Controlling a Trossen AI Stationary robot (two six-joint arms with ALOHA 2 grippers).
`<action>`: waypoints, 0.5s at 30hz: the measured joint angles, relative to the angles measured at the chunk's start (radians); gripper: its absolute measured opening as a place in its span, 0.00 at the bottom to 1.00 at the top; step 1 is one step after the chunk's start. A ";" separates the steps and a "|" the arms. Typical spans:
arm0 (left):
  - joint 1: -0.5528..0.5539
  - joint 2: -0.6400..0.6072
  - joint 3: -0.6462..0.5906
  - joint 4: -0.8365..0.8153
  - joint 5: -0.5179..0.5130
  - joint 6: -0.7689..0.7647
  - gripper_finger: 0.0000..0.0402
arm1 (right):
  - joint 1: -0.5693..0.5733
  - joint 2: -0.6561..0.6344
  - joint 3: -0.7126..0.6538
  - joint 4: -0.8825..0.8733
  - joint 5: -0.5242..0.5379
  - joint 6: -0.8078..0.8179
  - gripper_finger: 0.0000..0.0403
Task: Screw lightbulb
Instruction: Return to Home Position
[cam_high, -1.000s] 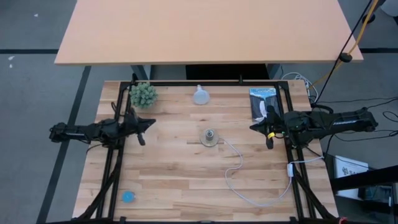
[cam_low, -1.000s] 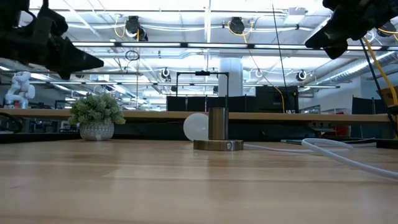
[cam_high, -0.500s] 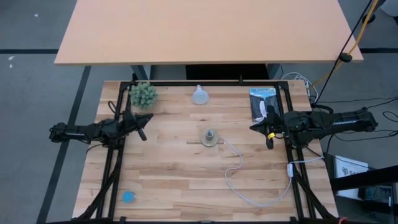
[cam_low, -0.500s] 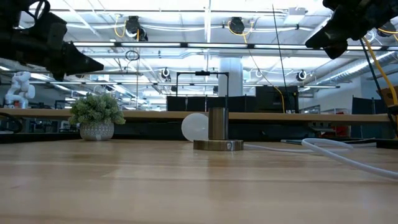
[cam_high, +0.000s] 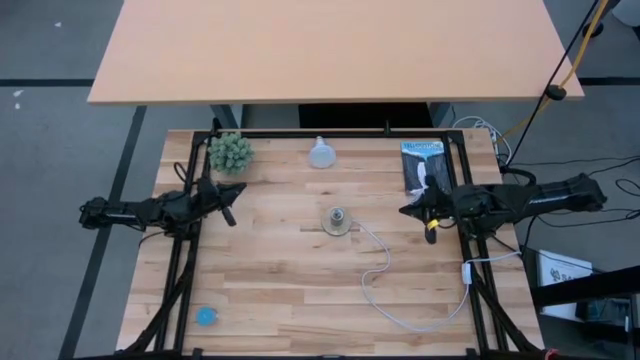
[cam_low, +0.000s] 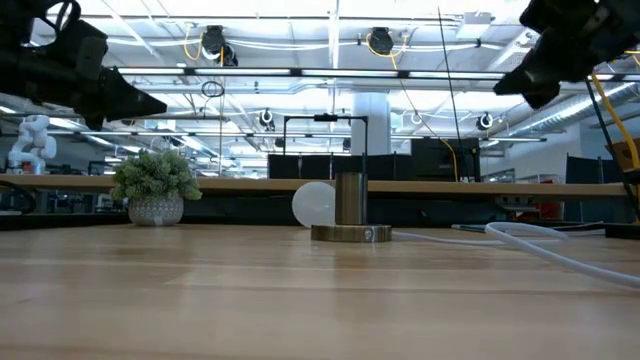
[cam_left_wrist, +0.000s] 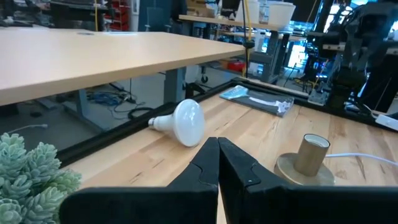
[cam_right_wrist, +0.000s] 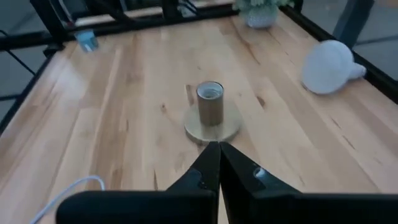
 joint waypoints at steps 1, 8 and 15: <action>0.000 0.000 0.000 0.000 0.000 0.000 0.00 | 0.003 -0.004 -0.035 0.053 0.000 -0.004 0.00; 0.000 0.000 0.000 0.000 0.000 0.000 0.00 | -0.001 -0.015 -0.331 0.565 -0.048 -0.041 0.00; 0.000 0.000 0.000 0.000 0.000 0.000 0.00 | -0.021 -0.087 -0.393 0.682 -0.053 -0.052 0.00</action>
